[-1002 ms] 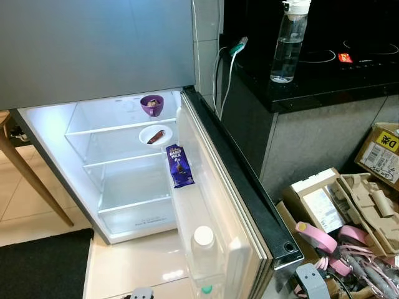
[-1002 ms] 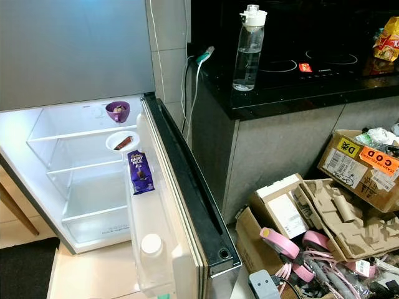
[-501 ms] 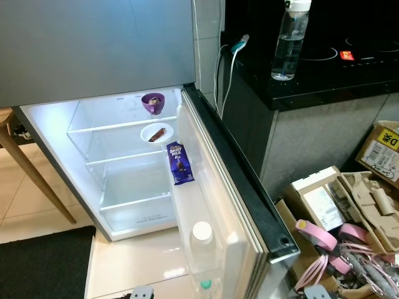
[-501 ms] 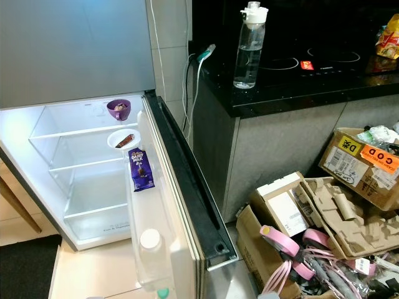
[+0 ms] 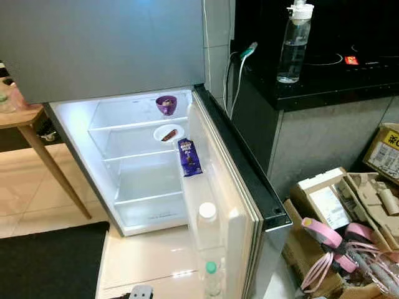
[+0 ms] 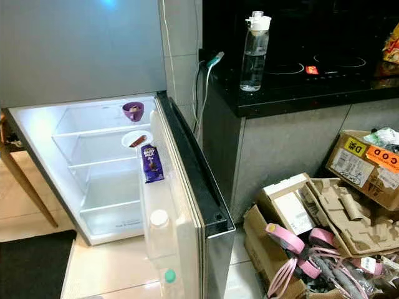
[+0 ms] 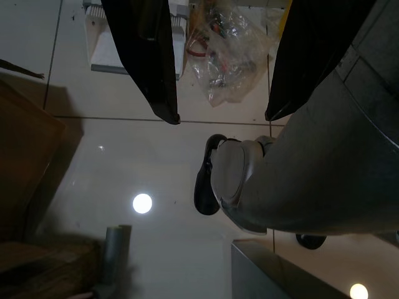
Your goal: Restocking fridge
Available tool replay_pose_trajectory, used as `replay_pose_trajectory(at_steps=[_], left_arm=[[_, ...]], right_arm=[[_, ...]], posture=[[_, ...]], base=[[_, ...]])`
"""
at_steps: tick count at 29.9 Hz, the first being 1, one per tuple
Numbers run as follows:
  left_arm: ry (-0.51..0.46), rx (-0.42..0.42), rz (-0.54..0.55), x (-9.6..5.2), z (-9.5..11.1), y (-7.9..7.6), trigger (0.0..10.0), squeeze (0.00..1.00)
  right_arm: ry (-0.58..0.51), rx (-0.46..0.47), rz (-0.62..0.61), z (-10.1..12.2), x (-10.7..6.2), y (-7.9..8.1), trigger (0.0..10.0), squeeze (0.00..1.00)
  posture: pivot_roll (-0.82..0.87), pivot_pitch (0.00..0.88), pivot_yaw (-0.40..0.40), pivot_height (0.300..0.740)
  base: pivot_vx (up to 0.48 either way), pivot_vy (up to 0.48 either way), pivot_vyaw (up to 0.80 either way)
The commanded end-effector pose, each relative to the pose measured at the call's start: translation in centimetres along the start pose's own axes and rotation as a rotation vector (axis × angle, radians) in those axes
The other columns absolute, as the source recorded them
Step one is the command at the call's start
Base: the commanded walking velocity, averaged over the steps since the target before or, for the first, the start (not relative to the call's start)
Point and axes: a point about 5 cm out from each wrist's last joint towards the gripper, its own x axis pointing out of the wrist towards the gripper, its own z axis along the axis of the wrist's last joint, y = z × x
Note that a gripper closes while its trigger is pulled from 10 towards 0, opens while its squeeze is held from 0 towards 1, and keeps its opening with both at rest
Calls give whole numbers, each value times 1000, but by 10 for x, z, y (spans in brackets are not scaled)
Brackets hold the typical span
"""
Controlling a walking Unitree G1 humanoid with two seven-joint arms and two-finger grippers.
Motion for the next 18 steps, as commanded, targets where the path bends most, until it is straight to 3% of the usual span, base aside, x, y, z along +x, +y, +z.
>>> replay_pose_trajectory(at_steps=[1, 18], left_arm=[[54, 10, 1, -1, -13, -1, 10000, 0], [55, 20, 2, -1, -12, 0, 10000, 0]], right_arm=[[5, 5, 2, 0, 1, 2, 10000, 0], [3, -8, 14, 1, 1, 4, 10000, 0]], posture=[[-66, 0, -7, 740], [-67, 0, -4, 740]], base=[[-285, 0, 0], [-296, 0, 0]])
